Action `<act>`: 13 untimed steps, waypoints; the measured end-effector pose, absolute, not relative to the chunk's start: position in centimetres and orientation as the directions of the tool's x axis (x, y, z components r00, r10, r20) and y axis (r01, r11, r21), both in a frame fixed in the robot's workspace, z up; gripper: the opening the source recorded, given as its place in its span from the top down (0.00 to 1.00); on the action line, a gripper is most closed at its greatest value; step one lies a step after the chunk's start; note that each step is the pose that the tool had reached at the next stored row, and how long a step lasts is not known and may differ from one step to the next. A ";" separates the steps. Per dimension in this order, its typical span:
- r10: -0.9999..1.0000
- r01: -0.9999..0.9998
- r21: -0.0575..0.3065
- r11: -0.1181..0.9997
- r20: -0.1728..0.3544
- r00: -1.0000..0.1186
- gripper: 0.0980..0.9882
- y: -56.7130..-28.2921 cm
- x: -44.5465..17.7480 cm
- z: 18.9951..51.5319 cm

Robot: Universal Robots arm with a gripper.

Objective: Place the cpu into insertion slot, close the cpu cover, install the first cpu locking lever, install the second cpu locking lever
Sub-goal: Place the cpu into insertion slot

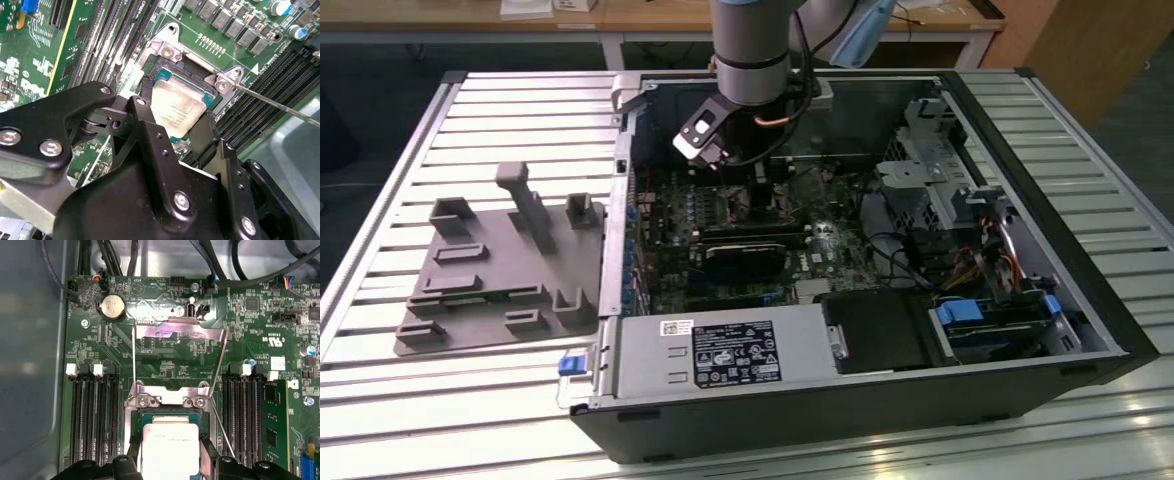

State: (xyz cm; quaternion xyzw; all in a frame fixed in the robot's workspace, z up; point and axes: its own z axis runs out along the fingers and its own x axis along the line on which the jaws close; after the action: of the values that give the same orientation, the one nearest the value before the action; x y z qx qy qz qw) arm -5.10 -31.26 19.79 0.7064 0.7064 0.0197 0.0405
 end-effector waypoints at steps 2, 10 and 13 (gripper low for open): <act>1.000 0.996 0.088 0.004 -0.029 -0.001 0.50 -31.3 -5.1 19.8; 1.000 0.996 0.090 0.004 -0.029 -0.001 0.50 -31.6 -5.1 19.7; 1.000 0.996 0.090 0.004 -0.030 -0.001 0.50 -31.6 -5.1 19.6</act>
State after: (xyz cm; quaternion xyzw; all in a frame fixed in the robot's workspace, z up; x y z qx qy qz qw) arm -5.10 -31.63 19.61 0.7054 0.7072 0.0213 0.0422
